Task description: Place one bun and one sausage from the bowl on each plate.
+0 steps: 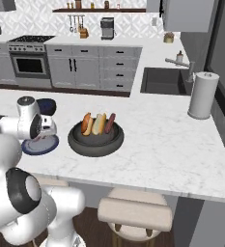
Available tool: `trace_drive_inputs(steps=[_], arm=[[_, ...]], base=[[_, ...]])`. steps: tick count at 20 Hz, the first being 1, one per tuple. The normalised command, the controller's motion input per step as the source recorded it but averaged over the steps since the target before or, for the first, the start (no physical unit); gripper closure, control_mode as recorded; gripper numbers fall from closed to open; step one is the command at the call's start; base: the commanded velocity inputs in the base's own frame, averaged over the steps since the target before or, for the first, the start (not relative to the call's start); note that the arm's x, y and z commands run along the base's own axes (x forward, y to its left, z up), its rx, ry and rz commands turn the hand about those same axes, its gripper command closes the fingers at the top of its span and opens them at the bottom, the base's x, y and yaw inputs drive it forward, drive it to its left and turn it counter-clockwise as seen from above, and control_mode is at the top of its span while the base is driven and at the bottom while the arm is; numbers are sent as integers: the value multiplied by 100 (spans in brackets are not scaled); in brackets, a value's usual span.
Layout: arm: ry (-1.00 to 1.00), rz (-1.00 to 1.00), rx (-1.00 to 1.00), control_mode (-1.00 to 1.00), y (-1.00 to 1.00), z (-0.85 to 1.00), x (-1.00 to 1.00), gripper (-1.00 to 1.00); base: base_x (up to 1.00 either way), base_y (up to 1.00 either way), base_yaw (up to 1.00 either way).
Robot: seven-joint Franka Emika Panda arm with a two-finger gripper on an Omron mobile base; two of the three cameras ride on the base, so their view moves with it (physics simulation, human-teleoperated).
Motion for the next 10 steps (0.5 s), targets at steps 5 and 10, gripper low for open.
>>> trace_drive_inputs(steps=[5, 10], arm=[[0, 9, -5, -100, 55, -14, 17, 100], [0, 3, -10, -100, 41, -54, 46, 100]], base=[[0, 0, 0], [0, 0, 0]])
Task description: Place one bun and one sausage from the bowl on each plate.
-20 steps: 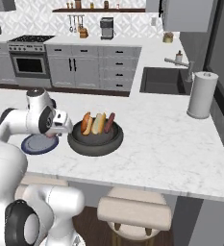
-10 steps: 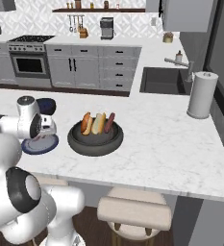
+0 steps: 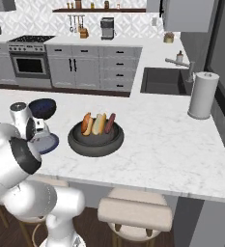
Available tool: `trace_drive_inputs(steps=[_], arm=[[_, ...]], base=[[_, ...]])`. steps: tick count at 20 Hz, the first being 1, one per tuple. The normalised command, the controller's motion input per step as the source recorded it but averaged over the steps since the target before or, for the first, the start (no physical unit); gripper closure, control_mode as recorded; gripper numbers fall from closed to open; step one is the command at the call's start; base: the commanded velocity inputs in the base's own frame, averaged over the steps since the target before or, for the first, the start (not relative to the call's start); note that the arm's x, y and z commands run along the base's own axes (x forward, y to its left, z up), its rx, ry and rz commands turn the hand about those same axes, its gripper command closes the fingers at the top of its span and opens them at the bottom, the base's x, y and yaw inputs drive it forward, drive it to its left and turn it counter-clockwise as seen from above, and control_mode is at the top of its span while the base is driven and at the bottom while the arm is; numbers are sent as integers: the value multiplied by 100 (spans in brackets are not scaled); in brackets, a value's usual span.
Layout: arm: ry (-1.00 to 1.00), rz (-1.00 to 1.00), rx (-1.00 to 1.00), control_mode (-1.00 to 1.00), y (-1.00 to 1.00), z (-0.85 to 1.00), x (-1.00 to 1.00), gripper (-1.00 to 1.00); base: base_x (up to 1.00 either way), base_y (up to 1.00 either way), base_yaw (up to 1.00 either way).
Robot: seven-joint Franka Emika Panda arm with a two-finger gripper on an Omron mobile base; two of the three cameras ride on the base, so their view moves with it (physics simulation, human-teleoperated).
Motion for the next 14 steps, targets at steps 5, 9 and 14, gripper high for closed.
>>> trace_drive_inputs(steps=[5, 9, 14], arm=[[3, 0, -5, -100, 0, -29, 36, 100], [1, 0, -1, -100, 0, -27, 28, 100], [0, 0, 0, -100, 0, -37, 12, 100]], base=[[0, 0, 0], [0, 0, 0], [0, 0, 0]])
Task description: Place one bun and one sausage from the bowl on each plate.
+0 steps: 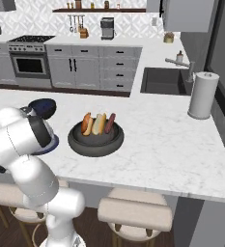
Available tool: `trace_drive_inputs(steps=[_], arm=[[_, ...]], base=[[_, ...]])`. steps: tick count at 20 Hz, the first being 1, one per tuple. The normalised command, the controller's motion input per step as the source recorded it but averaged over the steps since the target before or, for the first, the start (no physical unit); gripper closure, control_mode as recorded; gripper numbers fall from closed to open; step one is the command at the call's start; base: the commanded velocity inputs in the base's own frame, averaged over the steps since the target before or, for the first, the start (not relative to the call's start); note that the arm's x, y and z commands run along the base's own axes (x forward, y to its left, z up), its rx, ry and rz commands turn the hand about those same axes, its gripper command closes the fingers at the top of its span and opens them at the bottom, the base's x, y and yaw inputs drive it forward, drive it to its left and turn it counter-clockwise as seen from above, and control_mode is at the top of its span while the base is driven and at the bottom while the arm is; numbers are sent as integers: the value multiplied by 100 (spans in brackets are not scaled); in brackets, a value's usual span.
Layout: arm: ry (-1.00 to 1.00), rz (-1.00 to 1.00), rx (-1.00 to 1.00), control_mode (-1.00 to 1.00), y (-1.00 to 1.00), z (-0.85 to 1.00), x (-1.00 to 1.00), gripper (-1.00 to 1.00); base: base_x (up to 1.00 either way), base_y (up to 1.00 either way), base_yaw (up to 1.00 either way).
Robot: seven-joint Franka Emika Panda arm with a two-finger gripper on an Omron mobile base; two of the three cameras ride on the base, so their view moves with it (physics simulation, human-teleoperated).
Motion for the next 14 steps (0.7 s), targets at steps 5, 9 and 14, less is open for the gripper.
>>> trace_drive_inputs(steps=[5, 9, 14], arm=[[0, 0, 0, -100, 0, -28, 16, 100], [0, 0, 0, -100, 0, -2, 5, -100], [0, 0, 0, -100, 0, 0, 0, -100]], base=[[0, 0, 0], [0, 0, 0], [0, 0, 0]])
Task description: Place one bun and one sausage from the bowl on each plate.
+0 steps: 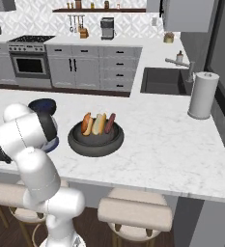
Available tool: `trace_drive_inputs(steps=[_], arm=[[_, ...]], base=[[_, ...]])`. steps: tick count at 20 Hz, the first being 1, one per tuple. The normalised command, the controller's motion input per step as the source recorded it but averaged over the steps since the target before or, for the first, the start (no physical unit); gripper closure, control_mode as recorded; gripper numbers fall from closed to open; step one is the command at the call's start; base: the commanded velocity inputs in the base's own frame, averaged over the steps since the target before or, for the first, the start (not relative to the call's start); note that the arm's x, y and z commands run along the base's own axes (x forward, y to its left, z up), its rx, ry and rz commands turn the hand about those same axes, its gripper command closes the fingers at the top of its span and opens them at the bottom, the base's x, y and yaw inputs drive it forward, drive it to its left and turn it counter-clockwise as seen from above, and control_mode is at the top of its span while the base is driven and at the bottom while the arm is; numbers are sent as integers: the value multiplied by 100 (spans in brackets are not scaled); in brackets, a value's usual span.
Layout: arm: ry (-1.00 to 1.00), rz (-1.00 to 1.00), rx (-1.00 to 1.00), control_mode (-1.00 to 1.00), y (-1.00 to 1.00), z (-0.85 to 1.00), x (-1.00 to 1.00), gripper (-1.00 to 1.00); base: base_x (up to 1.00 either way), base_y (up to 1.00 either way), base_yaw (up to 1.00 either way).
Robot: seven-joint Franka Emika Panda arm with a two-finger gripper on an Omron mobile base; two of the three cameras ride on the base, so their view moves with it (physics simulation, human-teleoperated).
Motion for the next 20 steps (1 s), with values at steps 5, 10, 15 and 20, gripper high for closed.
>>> trace_drive_inputs(steps=[5, 10, 15, 20], arm=[[-1, -1, 1, -100, 0, 39, 0, -100], [-5, -11, 9, -100, -50, 100, -33, -100], [0, -18, 9, -100, -100, 100, -45, -100], [8, -28, 1, -100, -100, 96, 2, -100]], base=[[0, 0, 0], [0, 0, 0], [0, 0, 0], [0, 0, 0]])
